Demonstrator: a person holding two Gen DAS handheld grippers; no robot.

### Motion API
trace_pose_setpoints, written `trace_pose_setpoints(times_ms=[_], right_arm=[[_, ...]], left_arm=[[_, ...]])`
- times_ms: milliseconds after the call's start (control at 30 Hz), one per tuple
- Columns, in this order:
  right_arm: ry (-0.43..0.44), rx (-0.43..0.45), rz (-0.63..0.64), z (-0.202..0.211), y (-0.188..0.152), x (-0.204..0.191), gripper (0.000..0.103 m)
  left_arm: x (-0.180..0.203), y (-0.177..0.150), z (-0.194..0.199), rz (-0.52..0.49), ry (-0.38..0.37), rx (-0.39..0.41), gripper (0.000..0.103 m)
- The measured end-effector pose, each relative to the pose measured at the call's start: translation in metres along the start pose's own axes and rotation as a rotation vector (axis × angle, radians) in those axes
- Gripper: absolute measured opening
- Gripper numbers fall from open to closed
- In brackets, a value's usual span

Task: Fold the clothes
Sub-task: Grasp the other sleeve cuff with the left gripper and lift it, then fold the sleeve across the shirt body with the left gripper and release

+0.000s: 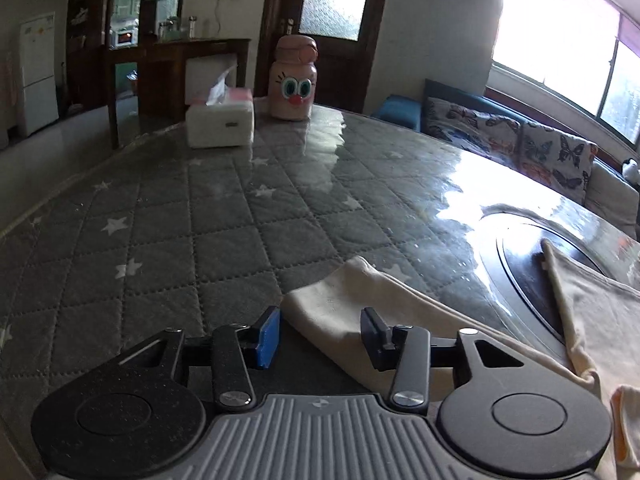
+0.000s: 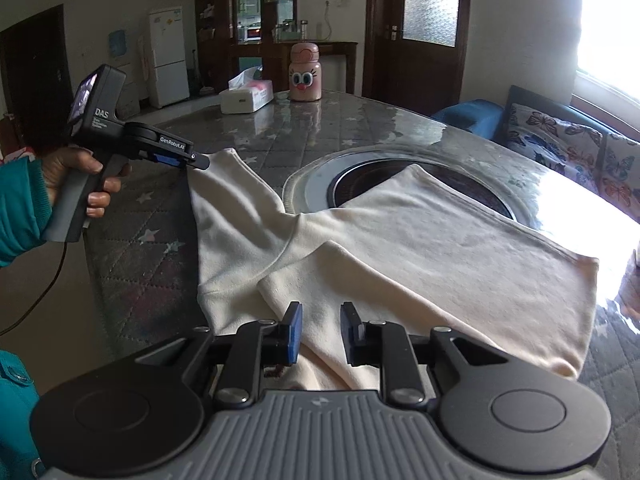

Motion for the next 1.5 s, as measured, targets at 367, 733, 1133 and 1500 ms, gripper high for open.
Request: trace_pose_setpoints(times_ms=[367,733,1133,1500], right_arm=[[-0.048,0.064,-0.120,0.025,-0.018,0.020,0.020],[-0.137,0.148,-0.285,0.062,-0.055,0.060,0.020],[-0.222,0.173,-0.417,0.088,-0.089,0.087,0.020],[-0.165,0.126,-0.372,0.057,-0.069,0.077,0.022]], left_arm=[[0.031,0.007,0.042,-0.023,-0.155,0.094,0.008],[0.165,-0.005,0.112,-0.302,-0.537,0.150,0.008],[0.266,-0.087,0.096,-0.522,-0.733,-0.059,0.010],[0.200,-0.085,0.080,-0.555,-0.597,-0.061,0.024]])
Point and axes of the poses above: each gripper's, at about its wrist camera, not at the fingertips, and z roughly against the way its jaws point, x to its right, y to its top, the point moved 1 cm from there along -z, roughly the way its jaws point, and after that the axes turned 8 degrees about -x, right-handed, at the moved point
